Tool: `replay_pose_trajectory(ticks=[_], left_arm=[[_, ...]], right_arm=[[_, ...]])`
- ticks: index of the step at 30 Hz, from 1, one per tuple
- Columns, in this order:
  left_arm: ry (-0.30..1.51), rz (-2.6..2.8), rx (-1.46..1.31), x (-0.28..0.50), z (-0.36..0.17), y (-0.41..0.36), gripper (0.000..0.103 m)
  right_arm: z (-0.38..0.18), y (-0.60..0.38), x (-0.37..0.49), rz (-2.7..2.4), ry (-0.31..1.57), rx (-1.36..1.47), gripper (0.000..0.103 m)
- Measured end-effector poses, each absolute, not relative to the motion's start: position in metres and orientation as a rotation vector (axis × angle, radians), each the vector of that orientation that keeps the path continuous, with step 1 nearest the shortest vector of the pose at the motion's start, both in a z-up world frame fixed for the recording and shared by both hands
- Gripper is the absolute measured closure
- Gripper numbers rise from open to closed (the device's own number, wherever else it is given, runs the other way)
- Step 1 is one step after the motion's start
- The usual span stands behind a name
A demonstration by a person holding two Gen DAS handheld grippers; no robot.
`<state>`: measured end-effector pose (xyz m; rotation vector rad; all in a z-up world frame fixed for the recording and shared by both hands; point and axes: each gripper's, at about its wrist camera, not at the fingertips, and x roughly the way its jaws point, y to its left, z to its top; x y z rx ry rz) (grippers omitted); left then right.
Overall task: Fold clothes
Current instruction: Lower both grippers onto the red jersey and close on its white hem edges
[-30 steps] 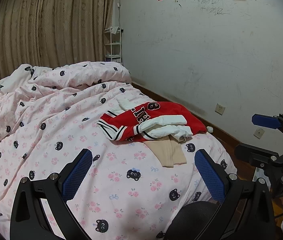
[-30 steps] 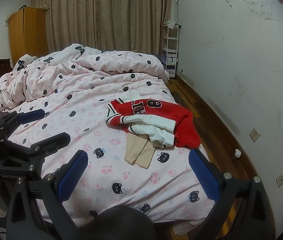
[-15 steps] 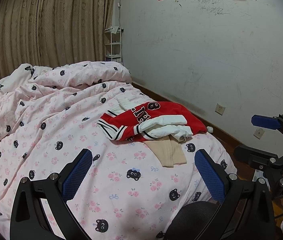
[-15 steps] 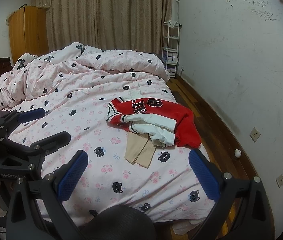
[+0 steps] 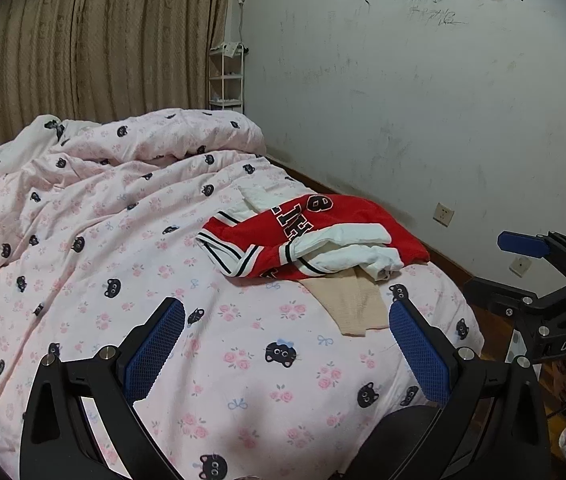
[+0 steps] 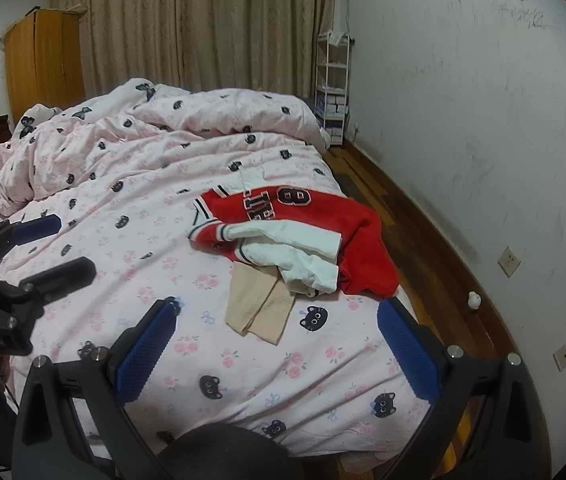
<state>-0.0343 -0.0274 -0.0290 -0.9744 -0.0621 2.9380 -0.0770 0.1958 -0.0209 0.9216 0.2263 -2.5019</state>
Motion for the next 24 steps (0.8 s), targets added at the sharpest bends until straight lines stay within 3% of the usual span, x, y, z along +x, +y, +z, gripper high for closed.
replay_pose_trajectory(ticks=[10, 13, 18, 24], left_arm=[[-0.145, 2.84, -1.052, -0.095, -0.07, -0.049, 0.002], [-0.131, 2.836, -1.08, -0.111, -0.083, -0.049, 0.002], [-0.109, 2.787, -1.122, -0.141, -0.105, -0.054, 0.002], [-0.138, 2.738, -1.172, -0.177, -0.127, -0.065, 0.002]], right_arm=[[-0.058, 0.176, -0.136, -2.489, 0.282, 0.95, 0.003], [-0.068, 0.167, -0.156, -2.475, 0.309, 0.953, 0.013], [-0.085, 0.155, -0.192, -2.469, 0.344, 0.961, 0.019], [-0.1, 0.145, -0.223, -2.457, 0.387, 0.978, 0.035]])
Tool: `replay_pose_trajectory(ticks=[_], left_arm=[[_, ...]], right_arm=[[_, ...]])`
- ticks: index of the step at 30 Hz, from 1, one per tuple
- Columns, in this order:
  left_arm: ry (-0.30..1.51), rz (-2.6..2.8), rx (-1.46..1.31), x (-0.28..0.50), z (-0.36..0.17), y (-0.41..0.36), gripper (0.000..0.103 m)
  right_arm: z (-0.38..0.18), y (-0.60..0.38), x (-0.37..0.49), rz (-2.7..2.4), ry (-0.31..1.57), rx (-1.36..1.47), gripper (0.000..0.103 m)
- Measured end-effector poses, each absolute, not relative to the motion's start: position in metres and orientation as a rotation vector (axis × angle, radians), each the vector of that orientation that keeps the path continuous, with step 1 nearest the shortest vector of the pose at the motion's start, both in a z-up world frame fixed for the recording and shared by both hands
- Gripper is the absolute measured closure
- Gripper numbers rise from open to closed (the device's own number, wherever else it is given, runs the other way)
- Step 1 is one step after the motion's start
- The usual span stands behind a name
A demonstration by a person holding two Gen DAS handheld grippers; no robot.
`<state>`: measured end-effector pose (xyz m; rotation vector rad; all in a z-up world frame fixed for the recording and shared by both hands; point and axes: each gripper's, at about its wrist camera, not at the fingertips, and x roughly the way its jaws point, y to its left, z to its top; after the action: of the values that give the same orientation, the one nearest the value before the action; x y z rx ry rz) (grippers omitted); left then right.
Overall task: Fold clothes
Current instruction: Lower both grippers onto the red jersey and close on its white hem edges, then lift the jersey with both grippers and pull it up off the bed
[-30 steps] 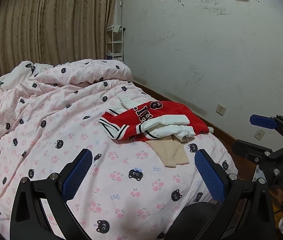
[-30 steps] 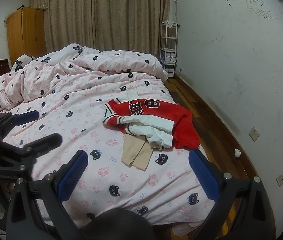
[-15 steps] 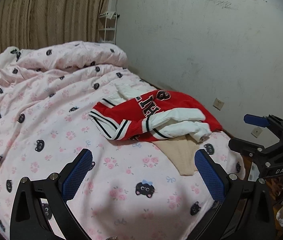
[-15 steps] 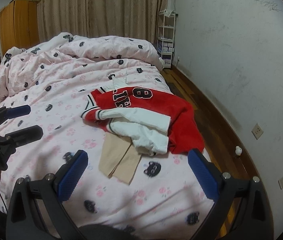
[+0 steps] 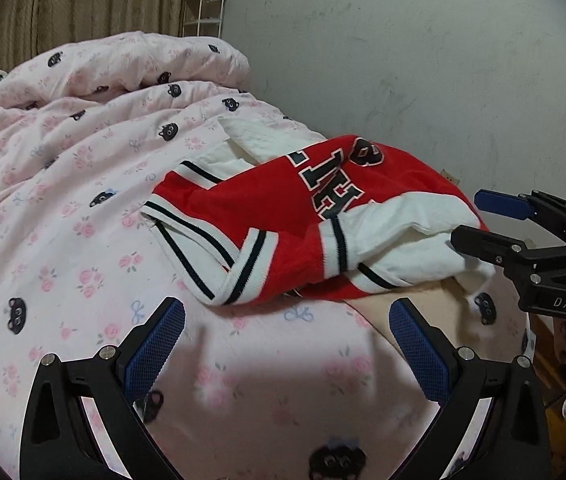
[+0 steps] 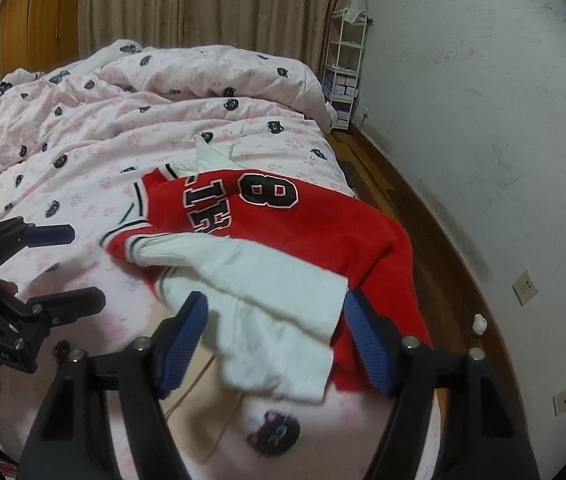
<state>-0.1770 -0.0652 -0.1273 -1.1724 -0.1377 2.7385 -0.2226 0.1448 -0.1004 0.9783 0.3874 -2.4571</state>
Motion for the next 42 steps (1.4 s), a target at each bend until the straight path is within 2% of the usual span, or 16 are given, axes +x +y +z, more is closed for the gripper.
replay_pose_trajectory(ticks=[5, 8, 10, 12, 13, 14, 16, 18, 19, 24, 33, 38, 41, 42], left_arm=[[-0.141, 2.717, -1.177, -0.189, -0.135, -0.066, 0.002], [-0.129, 2.712, -1.179, -0.193, -0.137, -0.065, 0.009], [-0.115, 2.715, -1.181, -0.193, -0.137, -0.063, 0.043], [-0.094, 2.722, -1.174, -0.191, -0.136, -0.061, 0.06], [-0.083, 2.725, -1.17, -0.19, -0.135, -0.059, 0.067], [-0.074, 2.725, -1.168, -0.189, -0.134, -0.058, 0.07], [-0.074, 2.729, -1.167, -0.187, -0.131, -0.058, 0.084], [-0.093, 2.74, -1.156, -0.184, -0.127, -0.062, 0.09], [-0.102, 2.748, -1.142, -0.181, -0.122, -0.064, 0.091], [-0.131, 2.79, -1.083, -0.164, -0.1, -0.072, 0.099], [-0.179, 2.883, -1.019, -0.118, -0.067, -0.099, 0.099], [-0.227, 2.872, -1.053, -0.093, -0.068, -0.111, 0.099], [-0.34, 2.803, -1.1, -0.081, -0.08, -0.113, 0.095], [-0.396, 2.769, -1.123, -0.079, -0.086, -0.113, 0.086]], right_arm=[[-0.109, 0.14, -0.239, -2.432, 0.4, 0.98, 0.041], [-0.112, 0.137, -0.243, -2.399, 0.387, 0.994, 0.054], [-0.113, 0.135, -0.244, -2.377, 0.375, 1.001, 0.066], [-0.112, 0.132, -0.242, -2.349, 0.373, 0.999, 0.077], [-0.111, 0.131, -0.24, -2.335, 0.377, 0.996, 0.086], [-0.111, 0.129, -0.239, -2.323, 0.38, 0.995, 0.09], [-0.11, 0.128, -0.235, -2.305, 0.385, 0.998, 0.092], [-0.108, 0.13, -0.233, -2.295, 0.372, 1.001, 0.094], [-0.105, 0.132, -0.231, -2.283, 0.345, 1.0, 0.098], [-0.09, 0.147, -0.22, -2.228, 0.213, 0.99, 0.099], [-0.074, 0.137, -0.161, -2.011, 0.1, 0.992, 0.1], [-0.083, 0.112, -0.124, -1.933, 0.144, 1.011, 0.1], [-0.089, 0.105, -0.111, -1.912, 0.142, 1.031, 0.1], [-0.09, 0.104, -0.109, -1.914, 0.148, 1.035, 0.1]])
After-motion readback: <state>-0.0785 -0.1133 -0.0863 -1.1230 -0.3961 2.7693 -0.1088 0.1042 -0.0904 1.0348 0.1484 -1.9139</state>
